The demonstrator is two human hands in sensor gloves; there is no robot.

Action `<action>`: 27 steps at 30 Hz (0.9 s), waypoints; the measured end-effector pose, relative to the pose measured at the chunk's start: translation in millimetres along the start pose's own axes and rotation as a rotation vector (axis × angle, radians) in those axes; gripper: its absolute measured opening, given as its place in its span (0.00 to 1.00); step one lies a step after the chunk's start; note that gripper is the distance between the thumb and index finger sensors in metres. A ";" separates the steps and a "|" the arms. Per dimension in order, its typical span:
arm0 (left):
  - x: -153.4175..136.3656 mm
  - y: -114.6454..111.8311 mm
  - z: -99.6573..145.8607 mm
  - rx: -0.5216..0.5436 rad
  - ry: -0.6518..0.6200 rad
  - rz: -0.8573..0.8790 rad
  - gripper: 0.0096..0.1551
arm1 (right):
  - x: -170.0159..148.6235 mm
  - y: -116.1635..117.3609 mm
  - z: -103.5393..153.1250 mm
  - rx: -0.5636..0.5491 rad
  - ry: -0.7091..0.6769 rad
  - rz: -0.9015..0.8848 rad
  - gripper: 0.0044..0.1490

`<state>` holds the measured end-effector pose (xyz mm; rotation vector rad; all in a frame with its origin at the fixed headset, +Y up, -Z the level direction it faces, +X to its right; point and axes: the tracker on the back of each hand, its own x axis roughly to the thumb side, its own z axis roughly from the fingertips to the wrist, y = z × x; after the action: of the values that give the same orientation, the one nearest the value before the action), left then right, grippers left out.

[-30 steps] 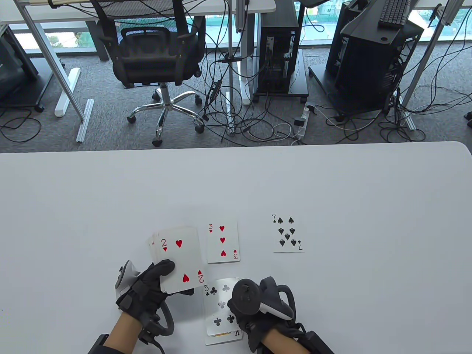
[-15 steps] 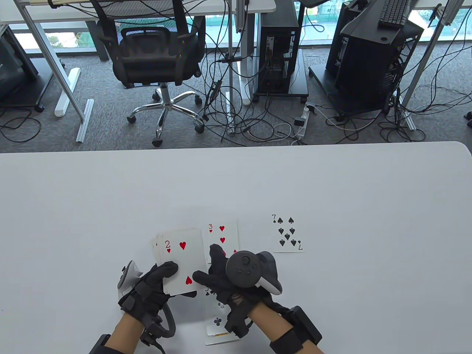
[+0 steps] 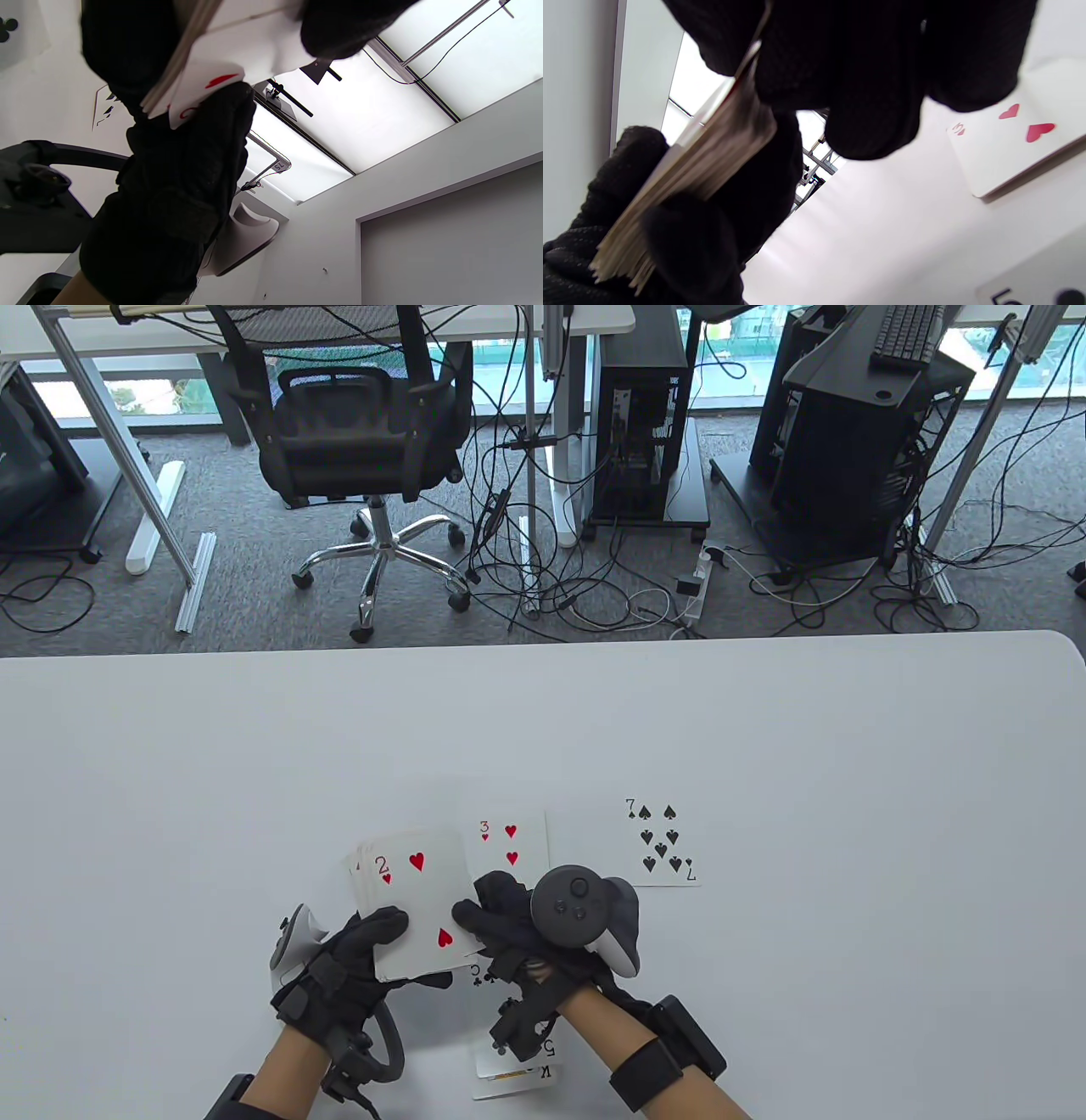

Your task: Playing card suit sorting

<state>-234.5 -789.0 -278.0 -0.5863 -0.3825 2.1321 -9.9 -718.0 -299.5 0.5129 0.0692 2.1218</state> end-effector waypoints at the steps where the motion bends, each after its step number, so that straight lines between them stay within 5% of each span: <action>1: 0.5 0.4 0.4 0.007 0.003 -0.010 0.36 | -4.6 -1.5 -2.6 0.024 -0.003 -0.017 0.28; 13: 2.2 1.8 1.8 0.025 -0.020 0.035 0.36 | -69.5 -49.3 -39.4 -0.045 0.335 -0.294 0.26; 21: 3.2 1.8 2.3 0.031 -0.026 0.043 0.36 | -80.8 -26.3 -50.3 -0.076 0.486 0.183 0.25; 27: 3.6 3.0 2.9 0.027 -0.026 0.043 0.36 | -72.8 -7.2 -63.0 0.010 0.460 0.637 0.29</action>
<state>-239.9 -788.0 -277.9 -0.5562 -0.3580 2.1849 7.1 -763.5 -382.9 0.0292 0.1974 2.8321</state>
